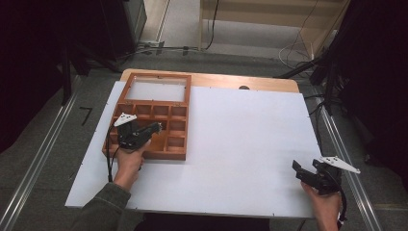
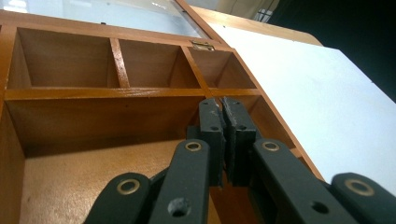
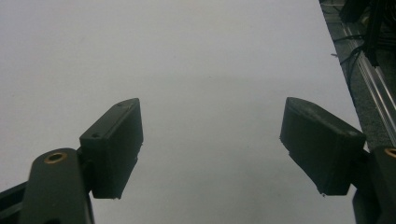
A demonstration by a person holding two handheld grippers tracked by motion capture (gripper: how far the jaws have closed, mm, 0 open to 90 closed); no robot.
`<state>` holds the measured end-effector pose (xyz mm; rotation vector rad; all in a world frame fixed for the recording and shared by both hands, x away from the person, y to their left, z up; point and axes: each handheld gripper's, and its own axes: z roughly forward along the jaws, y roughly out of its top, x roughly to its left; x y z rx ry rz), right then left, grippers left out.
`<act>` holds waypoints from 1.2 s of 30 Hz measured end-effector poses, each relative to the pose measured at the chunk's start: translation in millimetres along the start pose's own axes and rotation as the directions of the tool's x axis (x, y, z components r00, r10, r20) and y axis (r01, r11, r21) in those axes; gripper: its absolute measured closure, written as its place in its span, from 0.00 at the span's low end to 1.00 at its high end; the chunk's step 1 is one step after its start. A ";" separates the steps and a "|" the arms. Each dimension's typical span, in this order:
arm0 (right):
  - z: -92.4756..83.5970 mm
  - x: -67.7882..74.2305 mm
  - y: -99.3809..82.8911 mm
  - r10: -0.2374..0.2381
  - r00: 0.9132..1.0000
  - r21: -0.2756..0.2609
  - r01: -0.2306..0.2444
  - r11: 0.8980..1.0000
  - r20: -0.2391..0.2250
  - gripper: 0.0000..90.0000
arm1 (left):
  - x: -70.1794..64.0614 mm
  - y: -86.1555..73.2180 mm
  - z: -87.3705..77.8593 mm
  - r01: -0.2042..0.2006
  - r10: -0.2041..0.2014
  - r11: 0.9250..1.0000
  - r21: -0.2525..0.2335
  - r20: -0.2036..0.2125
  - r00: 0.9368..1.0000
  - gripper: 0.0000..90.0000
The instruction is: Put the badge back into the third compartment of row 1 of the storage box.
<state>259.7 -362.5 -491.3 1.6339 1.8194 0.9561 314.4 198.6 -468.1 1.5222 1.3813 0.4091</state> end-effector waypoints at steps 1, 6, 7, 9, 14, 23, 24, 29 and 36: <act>0.0 0.0 0.0 0.000 1.000 0.000 0.000 1.000 0.000 0.21 | 0.5 1.1 0.6 -0.001 0.001 1.000 0.003 -0.003 1.000 0.98; -0.2 0.3 0.1 0.001 1.000 0.000 -0.001 1.000 -0.001 0.21 | 0.8 5.3 3.2 -0.003 0.003 1.000 0.002 -0.010 1.000 0.98; -0.2 0.2 0.1 0.001 1.000 0.000 -0.001 1.000 -0.001 0.21 | 0.8 5.9 3.5 -0.003 0.003 1.000 0.003 -0.012 1.000 0.98; -0.2 0.2 0.1 0.003 1.000 0.000 -0.003 1.000 -0.002 0.21 | 1.0 7.4 4.4 -0.004 0.004 1.000 0.002 -0.014 1.000 0.98; -0.3 0.2 0.2 0.002 1.000 -0.001 -0.002 1.000 -0.003 0.21 | 0.7 11.6 7.8 -0.005 0.005 1.000 0.002 -0.020 1.000 0.98; -0.5 -0.8 0.0 0.006 1.000 0.000 -0.006 1.000 -0.006 0.21 | -1.6 20.9 17.0 -0.017 0.018 1.000 0.016 -0.029 0.999 0.98; -0.6 -0.9 0.0 0.006 1.000 0.000 -0.006 1.000 -0.004 0.21 | -1.9 22.0 17.9 -0.018 0.018 1.000 0.015 -0.028 0.999 0.98; -0.8 -1.4 -0.2 0.004 1.000 -0.001 -0.004 1.000 -0.004 0.22 | -1.4 26.5 21.8 -0.020 0.021 1.000 0.015 -0.042 0.999 0.98; -0.9 -2.0 -0.2 0.007 1.000 -0.003 -0.007 1.000 -0.005 0.21 | 1.2 29.5 29.0 -0.014 0.015 1.000 0.019 -0.060 0.998 0.98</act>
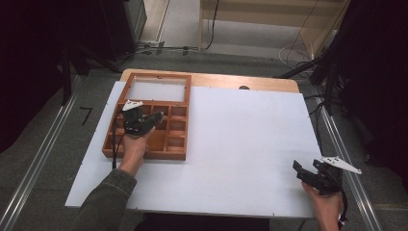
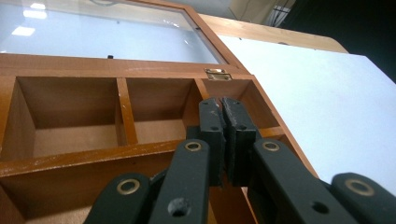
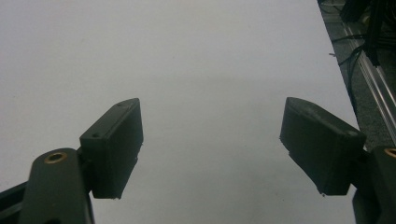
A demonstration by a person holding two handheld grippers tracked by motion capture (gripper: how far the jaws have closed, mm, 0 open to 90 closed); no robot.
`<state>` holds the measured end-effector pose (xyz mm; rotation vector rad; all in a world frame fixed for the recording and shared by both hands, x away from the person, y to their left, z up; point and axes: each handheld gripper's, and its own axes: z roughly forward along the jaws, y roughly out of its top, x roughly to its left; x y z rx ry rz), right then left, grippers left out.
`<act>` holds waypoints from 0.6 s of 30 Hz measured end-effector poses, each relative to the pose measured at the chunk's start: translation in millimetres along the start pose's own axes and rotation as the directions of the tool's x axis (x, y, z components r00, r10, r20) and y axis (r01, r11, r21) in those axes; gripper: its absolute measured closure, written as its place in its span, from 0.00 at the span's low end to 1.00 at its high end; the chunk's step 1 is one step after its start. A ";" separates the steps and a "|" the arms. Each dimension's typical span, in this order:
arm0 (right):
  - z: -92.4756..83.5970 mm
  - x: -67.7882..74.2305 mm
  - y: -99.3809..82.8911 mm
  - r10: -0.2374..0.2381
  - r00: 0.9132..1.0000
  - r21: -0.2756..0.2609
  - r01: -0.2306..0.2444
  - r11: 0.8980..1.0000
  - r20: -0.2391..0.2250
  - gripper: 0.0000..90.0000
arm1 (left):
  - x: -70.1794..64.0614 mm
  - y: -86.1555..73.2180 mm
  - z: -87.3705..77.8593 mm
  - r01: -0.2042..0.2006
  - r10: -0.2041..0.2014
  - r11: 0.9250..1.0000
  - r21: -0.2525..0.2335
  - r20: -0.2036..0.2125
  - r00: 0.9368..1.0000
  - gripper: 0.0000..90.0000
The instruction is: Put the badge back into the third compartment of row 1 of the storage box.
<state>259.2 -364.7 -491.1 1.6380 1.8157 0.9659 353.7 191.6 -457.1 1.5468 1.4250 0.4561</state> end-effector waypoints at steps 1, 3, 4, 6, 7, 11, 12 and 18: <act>-0.1 -0.2 0.0 0.000 1.000 -0.001 0.000 1.000 -0.001 0.21 | 0.5 0.6 1.1 0.003 -0.003 1.000 0.000 -0.001 1.000 0.98; -0.2 -0.2 -0.1 0.003 1.000 0.001 -0.003 1.000 -0.001 0.21 | 1.2 1.9 2.6 0.002 -0.002 1.000 0.001 -0.004 1.000 0.98; -0.2 -0.3 -0.1 0.003 1.000 0.001 -0.003 1.000 0.000 0.21 | 1.2 2.6 3.4 0.004 -0.004 1.000 0.000 -0.005 1.000 0.98; -0.3 -0.4 -0.1 0.004 1.000 0.000 -0.004 1.000 -0.001 0.22 | 0.9 4.3 4.6 0.005 -0.005 1.000 -0.005 -0.007 1.000 0.98; -0.4 -0.6 -0.1 0.003 1.000 0.000 -0.003 1.000 -0.001 0.21 | 0.6 5.2 5.1 0.003 -0.003 1.000 -0.004 -0.008 1.000 0.98; -0.6 -0.7 -0.3 0.006 1.000 0.001 -0.006 1.000 -0.002 0.22 | -0.5 8.4 7.1 -0.006 0.006 1.000 -0.006 -0.019 1.000 0.98; -0.6 -0.7 -0.3 0.006 1.000 0.001 -0.006 1.000 -0.002 0.22 | -0.5 9.1 7.9 -0.008 0.008 1.000 -0.004 -0.022 1.000 0.98; -1.4 -1.6 -0.4 0.004 1.000 -0.005 -0.004 1.000 -0.002 0.22 | 2.5 12.2 13.9 -0.007 0.007 1.000 0.007 -0.043 0.999 0.98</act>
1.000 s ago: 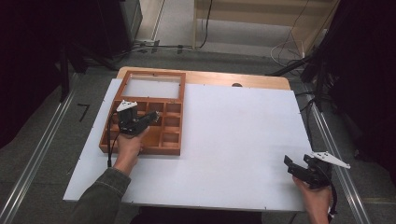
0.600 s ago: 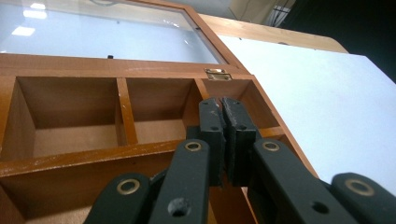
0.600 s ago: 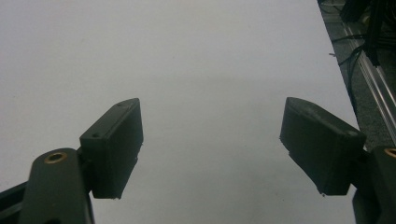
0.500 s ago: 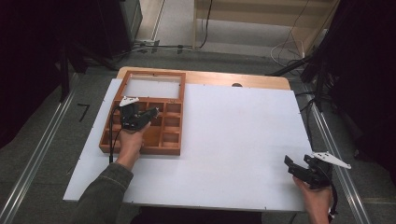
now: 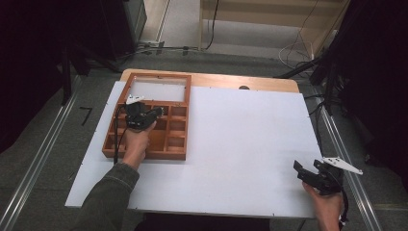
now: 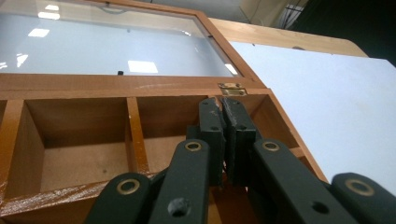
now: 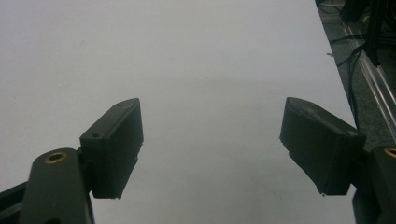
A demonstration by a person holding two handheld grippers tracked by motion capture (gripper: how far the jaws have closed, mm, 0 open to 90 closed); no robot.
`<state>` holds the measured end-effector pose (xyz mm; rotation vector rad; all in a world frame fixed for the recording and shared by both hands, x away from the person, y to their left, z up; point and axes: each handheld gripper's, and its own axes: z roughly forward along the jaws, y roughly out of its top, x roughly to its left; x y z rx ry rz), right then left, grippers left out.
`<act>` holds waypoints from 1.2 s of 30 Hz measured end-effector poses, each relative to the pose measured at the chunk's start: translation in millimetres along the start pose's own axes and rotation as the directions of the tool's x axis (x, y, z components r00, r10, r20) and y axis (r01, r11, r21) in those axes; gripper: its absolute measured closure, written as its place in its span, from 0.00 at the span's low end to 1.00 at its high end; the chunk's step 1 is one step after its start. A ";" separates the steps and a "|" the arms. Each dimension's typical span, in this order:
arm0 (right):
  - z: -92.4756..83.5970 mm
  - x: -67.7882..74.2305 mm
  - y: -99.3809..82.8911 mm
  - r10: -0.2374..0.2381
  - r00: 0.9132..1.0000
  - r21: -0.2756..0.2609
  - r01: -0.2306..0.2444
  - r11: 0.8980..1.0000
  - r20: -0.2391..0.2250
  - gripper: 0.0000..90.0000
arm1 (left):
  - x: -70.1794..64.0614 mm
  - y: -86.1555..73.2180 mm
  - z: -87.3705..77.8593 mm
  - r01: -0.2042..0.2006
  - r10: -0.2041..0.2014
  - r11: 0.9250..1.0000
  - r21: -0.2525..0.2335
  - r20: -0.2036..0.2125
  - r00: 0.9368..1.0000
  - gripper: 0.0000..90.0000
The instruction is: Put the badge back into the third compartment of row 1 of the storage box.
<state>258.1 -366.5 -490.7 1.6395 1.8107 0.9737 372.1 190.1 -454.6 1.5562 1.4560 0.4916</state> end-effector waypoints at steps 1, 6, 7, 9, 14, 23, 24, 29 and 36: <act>-0.1 0.1 0.0 0.003 1.000 0.001 -0.003 1.000 -0.001 0.22 | 0.2 0.1 1.3 0.001 -0.001 1.000 0.002 -0.003 1.000 0.98; -0.7 -0.6 -0.2 0.006 1.000 0.000 -0.006 1.000 0.000 0.22 | 1.1 1.6 7.6 0.006 -0.006 1.000 0.008 -0.006 1.000 0.98; -0.7 -0.7 -0.2 0.006 1.000 0.000 -0.006 1.000 -0.001 0.22 | 1.2 2.0 9.0 0.006 -0.006 1.000 0.011 -0.006 1.000 0.98; -0.8 -0.9 -0.4 0.006 1.000 0.000 -0.006 1.000 0.000 0.22 | 1.3 2.7 12.3 0.009 -0.008 1.000 0.015 -0.007 1.000 0.98; -1.8 -1.6 -0.6 0.008 1.000 -0.003 -0.008 1.000 0.000 0.22 | 3.6 4.2 18.2 0.020 -0.019 0.999 0.027 -0.021 1.000 0.97; -3.1 -2.5 -1.1 0.010 1.000 -0.004 -0.010 1.000 0.002 0.22 | 7.7 6.1 15.7 0.045 -0.044 0.999 0.028 -0.027 0.999 0.80; -3.3 -2.4 -1.1 0.007 1.000 -0.004 -0.007 1.000 0.001 0.22 | 8.1 6.1 15.0 0.043 -0.043 0.999 0.028 -0.028 0.999 0.76; -3.7 -1.5 -0.9 0.011 1.000 -0.006 -0.011 1.000 0.004 0.22 | 8.0 6.2 11.4 0.041 -0.040 0.999 0.023 -0.030 0.999 0.70; -3.5 -1.2 -0.9 0.007 1.000 -0.005 -0.007 1.000 0.001 0.22 | 6.8 3.7 4.4 0.034 -0.033 0.999 0.020 -0.023 0.999 0.64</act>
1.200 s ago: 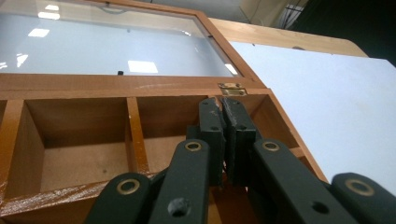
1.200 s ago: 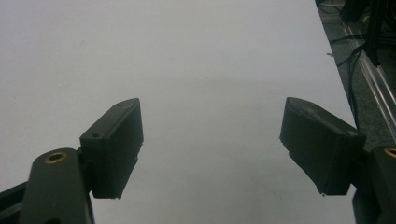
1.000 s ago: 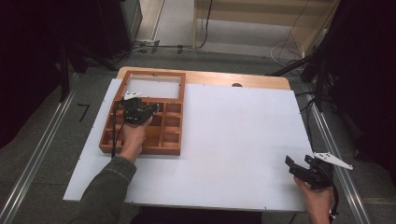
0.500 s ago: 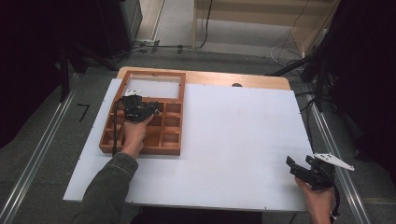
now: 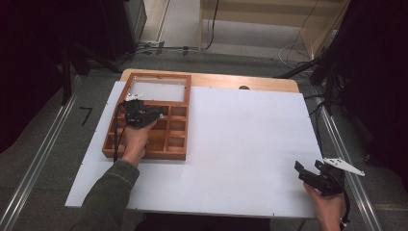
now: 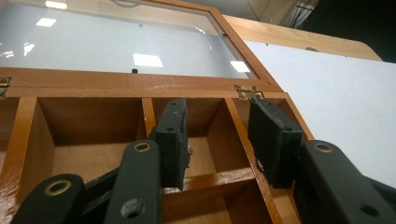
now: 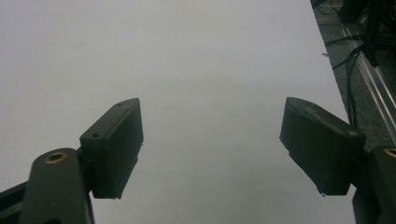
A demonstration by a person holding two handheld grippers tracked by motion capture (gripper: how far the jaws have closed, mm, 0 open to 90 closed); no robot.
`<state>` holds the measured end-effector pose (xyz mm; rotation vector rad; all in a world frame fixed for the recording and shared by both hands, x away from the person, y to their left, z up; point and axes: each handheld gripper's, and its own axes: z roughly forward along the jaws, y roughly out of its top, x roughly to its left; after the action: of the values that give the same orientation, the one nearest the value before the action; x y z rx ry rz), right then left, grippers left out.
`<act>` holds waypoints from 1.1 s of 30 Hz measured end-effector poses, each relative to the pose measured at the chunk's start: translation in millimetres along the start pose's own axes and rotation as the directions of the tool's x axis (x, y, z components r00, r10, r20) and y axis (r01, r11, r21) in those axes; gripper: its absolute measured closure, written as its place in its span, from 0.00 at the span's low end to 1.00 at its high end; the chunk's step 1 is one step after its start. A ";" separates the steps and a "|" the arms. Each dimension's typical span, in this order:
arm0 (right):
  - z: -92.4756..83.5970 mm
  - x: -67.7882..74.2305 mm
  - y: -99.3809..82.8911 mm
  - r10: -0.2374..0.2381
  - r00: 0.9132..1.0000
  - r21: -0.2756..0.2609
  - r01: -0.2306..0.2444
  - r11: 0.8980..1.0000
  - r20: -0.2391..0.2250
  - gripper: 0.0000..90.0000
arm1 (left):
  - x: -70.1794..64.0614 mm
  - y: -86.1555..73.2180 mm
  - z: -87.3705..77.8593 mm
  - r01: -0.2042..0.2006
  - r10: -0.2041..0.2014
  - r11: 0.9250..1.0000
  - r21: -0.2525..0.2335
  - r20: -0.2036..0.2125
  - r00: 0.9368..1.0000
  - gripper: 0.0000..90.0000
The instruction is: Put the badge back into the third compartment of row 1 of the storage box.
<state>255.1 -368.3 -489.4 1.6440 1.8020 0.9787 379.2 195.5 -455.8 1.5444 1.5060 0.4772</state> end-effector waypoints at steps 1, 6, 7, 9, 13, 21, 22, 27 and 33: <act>0.0 0.3 0.1 -0.002 1.000 0.000 0.002 1.000 -0.001 0.22 | -0.2 -0.2 -0.8 0.001 -0.001 1.000 0.000 0.000 1.000 0.58; -0.3 0.7 0.2 0.002 1.000 0.000 -0.002 1.000 -0.001 0.22 | 2.1 -3.2 -9.5 0.012 -0.012 1.000 0.012 0.023 1.000 0.47; -0.3 0.7 0.2 0.001 1.000 0.000 -0.001 1.000 -0.001 0.22 | 2.9 -4.3 -11.6 0.013 -0.013 1.000 0.006 0.014 1.000 0.44; -0.3 1.1 0.3 0.000 1.000 -0.001 0.000 1.000 0.000 0.22 | 5.0 -6.0 -15.2 0.014 -0.014 1.000 0.002 0.006 1.000 0.39; 0.0 1.8 0.3 -0.005 1.000 0.000 0.005 1.000 0.000 0.22 | 9.8 -10.8 -24.9 0.022 -0.022 1.000 -0.005 0.002 1.000 0.32; 1.2 3.4 0.5 -0.007 1.000 0.004 0.007 1.000 0.003 0.22 | 10.2 -18.4 -43.4 0.012 -0.011 0.999 -0.044 0.017 1.000 0.29; 1.4 3.5 0.5 -0.008 1.000 0.003 0.008 1.000 0.002 0.22 | 10.1 -19.3 -45.5 0.010 -0.009 0.999 -0.046 0.020 1.000 0.28; 1.4 3.5 0.5 -0.008 1.000 0.003 0.008 1.000 0.002 0.22 | 6.9 -24.6 -52.6 -0.003 0.005 0.998 -0.058 0.028 1.000 0.28; 1.5 3.6 0.5 -0.007 1.000 0.004 0.007 1.000 0.002 0.21 | 4.8 -28.6 -57.3 -0.008 0.010 0.998 -0.063 0.037 0.999 0.28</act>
<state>256.0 -364.5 -489.6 1.6390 1.8085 0.9708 318.1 214.5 -450.2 1.5041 1.4431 0.4930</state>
